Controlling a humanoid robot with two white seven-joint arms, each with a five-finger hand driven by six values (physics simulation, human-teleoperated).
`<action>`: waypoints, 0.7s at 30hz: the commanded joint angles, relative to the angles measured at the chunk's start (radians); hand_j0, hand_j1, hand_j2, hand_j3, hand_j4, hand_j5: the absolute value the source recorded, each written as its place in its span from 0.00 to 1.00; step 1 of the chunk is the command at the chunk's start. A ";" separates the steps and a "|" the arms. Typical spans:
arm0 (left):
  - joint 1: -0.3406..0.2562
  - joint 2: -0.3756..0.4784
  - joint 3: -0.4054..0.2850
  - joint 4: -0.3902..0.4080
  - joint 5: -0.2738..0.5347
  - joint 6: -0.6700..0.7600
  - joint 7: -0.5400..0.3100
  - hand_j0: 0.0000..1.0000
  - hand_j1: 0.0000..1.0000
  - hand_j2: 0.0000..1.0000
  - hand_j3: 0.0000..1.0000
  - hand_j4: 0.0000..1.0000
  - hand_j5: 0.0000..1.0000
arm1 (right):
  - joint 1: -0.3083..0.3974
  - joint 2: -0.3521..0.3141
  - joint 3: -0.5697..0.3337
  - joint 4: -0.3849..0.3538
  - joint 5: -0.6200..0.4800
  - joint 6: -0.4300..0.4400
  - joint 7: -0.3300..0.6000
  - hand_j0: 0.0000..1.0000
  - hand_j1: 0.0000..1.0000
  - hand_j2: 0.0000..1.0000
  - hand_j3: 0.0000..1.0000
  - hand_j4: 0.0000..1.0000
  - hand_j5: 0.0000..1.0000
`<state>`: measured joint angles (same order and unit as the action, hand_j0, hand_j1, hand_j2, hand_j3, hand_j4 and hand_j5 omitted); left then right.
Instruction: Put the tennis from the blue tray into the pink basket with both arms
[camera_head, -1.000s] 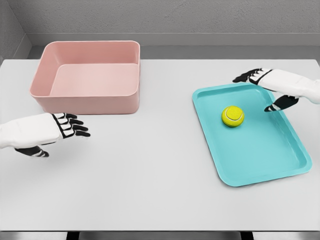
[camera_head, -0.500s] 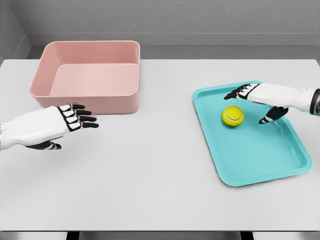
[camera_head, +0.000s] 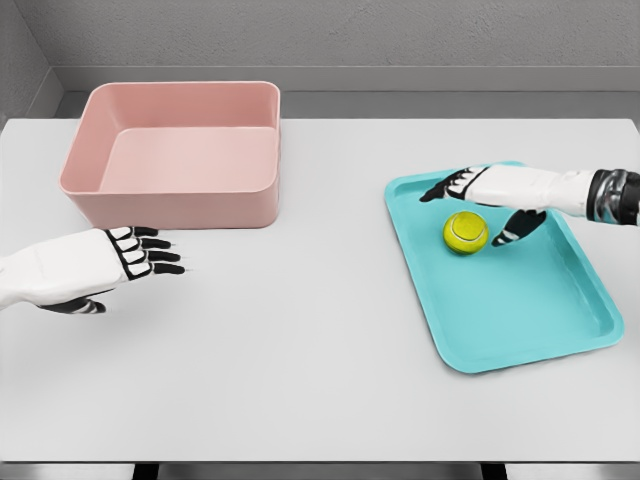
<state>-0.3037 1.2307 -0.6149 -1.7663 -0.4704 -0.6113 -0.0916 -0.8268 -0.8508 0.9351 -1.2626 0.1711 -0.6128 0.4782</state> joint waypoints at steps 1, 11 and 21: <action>0.000 0.041 -0.006 -0.001 0.018 0.000 0.000 1.00 1.00 1.00 1.00 1.00 1.00 | 0.000 0.016 0.021 0.015 -0.005 0.002 0.005 1.00 1.00 1.00 1.00 1.00 1.00; 0.002 0.021 -0.020 0.001 0.022 0.000 0.204 1.00 1.00 1.00 1.00 1.00 1.00 | -0.002 0.019 0.045 0.040 -0.005 0.002 0.010 1.00 1.00 1.00 1.00 1.00 1.00; 0.006 0.027 -0.040 0.001 0.013 0.000 0.110 1.00 1.00 1.00 1.00 1.00 1.00 | -0.006 0.032 0.048 0.062 -0.004 0.002 0.023 0.94 0.94 0.94 0.94 0.94 0.94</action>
<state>-0.2991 1.2569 -0.6553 -1.7656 -0.4627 -0.6106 0.0326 -0.8330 -0.8215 0.9842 -1.2060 0.1731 -0.6130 0.4975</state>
